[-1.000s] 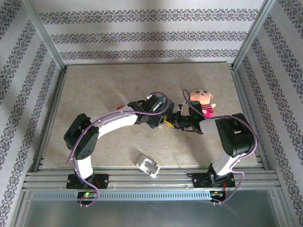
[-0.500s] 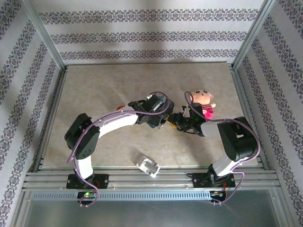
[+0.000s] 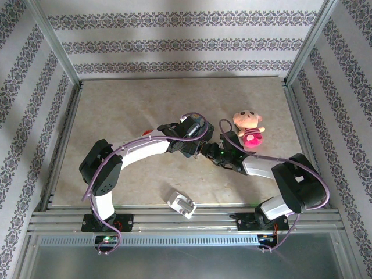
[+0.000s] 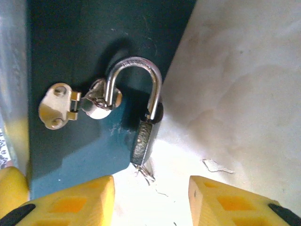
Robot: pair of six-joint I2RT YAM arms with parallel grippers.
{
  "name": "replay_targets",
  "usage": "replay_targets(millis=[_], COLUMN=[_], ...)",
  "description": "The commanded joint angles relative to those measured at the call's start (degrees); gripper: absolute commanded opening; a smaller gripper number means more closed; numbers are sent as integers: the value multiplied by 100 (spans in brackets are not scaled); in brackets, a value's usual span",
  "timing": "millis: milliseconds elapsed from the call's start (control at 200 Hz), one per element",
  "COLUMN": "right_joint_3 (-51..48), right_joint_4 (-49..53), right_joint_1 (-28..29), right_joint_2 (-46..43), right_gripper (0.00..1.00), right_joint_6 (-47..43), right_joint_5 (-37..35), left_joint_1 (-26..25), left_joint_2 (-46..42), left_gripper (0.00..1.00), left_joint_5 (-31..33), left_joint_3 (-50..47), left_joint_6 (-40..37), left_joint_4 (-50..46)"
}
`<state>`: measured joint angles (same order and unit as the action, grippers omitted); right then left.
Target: Unlock the padlock with the key
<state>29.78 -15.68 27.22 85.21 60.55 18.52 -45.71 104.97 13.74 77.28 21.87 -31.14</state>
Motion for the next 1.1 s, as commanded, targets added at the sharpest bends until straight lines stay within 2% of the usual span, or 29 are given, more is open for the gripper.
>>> replay_targets(millis=[0, 360, 575, 685, 920, 1094], right_joint_3=[130, 504, 665, 653, 431, 212], right_joint_4=[94, 40, 13, -16, -228, -411], right_joint_1=[145, 319, 334, 336, 277, 150], right_joint_2=[104, 456, 692, 758, 681, 408], right_gripper=[44, 43, 36, 29, 0, 0], right_joint_6=[218, 216, 248, 320, 518, 657], right_joint_5=[-464, -775, -771, -782, -865, -938], left_joint_1=[-43, -43, -43, -43, -43, -43], left_joint_2=[441, 445, 440, 445, 457, 447], left_gripper=[99, 99, 99, 99, 99, 99], left_joint_5=[-11, -99, -122, -118, -66, 7], left_joint_3=[-229, -271, -281, -282, -296, -344], left_joint_6=[-14, 33, 46, 45, 52, 72], left_joint_4=[-692, -615, -588, -602, -623, -640])
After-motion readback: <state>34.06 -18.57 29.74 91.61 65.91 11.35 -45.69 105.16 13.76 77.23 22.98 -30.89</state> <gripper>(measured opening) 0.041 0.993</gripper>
